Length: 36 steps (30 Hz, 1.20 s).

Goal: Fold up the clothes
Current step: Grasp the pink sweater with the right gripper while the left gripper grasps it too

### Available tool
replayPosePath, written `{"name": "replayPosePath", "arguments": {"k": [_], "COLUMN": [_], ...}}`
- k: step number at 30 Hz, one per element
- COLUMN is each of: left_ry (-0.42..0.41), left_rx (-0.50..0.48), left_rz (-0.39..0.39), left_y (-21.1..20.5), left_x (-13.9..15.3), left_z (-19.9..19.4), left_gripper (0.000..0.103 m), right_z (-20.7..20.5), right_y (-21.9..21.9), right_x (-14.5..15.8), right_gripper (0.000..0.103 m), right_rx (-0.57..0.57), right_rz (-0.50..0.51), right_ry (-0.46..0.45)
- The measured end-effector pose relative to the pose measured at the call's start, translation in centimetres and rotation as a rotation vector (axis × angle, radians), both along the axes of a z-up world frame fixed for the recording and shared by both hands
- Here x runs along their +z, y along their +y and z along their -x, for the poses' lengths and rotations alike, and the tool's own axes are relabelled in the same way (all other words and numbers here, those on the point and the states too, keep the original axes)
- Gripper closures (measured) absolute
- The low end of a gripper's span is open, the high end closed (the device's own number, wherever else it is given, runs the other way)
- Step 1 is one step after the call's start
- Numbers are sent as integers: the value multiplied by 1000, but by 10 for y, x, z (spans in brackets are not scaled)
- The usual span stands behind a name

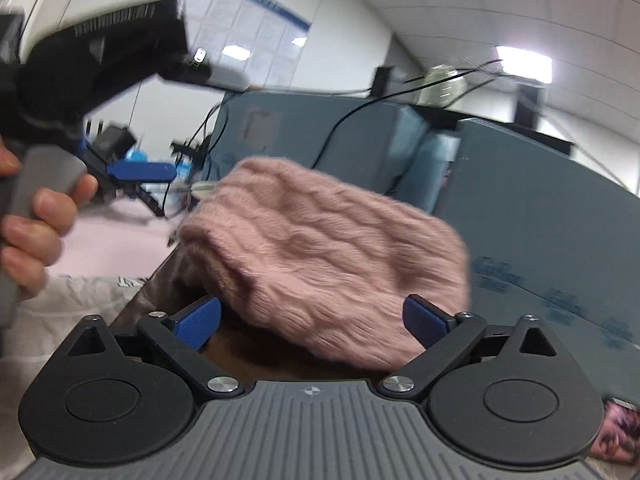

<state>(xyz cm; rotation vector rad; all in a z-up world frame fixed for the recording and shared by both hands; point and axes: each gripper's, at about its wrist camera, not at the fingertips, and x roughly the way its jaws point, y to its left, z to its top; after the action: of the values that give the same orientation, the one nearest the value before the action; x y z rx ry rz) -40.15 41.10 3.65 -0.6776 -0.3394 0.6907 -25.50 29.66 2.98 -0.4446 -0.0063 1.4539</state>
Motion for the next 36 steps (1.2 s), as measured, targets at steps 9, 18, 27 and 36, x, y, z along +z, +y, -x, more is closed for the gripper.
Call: {"name": "replayPosePath", "arguments": {"k": [9,18,27,36], "left_ry": [67,594,604,514], "left_rx": [44,34,115,-172], "left_rz": [40,-125,-422,-574], "left_y": [9,-9,-76,-159], "left_x": [-13,-16,4,12], "left_z": [-4,-91,-94,-123], "left_gripper": [23,77,84,85], "right_z": [-35,-71,-105,-154], "right_y": [16,-16,-107,-240], "right_x": [16,34,70,67], "right_gripper": [83,87,91,93], "right_rx": [-106,-200,-209,-393], "right_rz": [-90,-231,-414,-455], "right_ry": [270,391,452,428]}}
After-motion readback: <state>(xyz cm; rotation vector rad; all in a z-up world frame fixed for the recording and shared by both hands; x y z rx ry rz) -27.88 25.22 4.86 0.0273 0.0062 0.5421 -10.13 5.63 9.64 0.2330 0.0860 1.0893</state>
